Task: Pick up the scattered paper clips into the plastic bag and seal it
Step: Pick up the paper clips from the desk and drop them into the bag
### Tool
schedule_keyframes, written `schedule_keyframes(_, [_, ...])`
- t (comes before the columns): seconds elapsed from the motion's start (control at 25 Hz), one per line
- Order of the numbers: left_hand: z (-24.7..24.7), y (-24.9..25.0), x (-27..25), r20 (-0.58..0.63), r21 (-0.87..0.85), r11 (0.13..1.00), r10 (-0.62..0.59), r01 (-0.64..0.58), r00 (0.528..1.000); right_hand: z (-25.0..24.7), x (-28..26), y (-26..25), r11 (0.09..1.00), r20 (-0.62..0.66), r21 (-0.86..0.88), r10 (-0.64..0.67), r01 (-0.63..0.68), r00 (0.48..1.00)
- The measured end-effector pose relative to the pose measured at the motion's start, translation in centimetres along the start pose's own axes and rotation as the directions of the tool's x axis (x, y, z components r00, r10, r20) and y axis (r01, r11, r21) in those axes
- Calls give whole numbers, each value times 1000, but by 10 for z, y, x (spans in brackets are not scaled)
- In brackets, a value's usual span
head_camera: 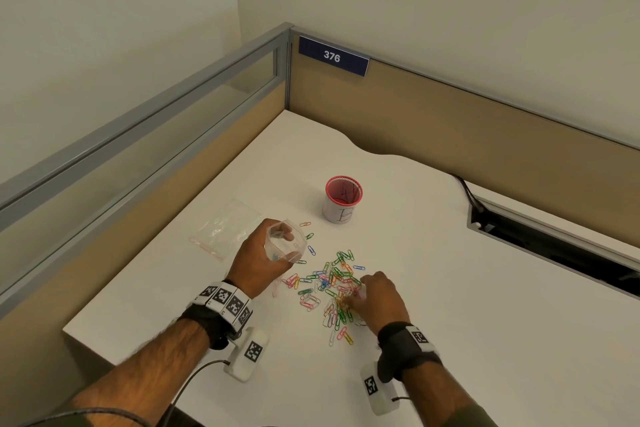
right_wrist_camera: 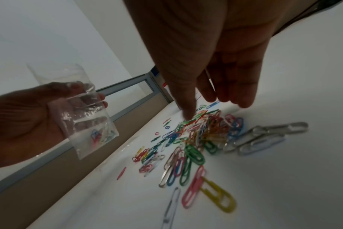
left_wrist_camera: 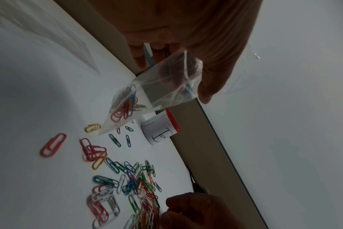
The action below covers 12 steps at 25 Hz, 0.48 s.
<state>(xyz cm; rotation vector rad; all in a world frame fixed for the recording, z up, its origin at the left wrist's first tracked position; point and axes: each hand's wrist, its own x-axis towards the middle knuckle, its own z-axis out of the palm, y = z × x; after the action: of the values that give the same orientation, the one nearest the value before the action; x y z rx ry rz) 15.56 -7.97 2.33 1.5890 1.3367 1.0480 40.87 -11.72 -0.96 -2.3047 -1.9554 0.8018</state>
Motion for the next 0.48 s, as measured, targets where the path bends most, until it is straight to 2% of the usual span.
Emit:
schedule_keyframes(0.16, [1,2,3,4,9,1000,-6,6,1000,9,-3,-9,987,97,-139,-71,84,993])
schedule_keyframes(0.32, [4,3,4,5,11,1000,6,-6,1000,20,-4,-17,963,-10,-206,-177,171,984])
schedule_keyframes(0.48, [6,4,4,17,17,1000,0,-1,1000,11,2,-19,965,-38,-196,-182,172,982])
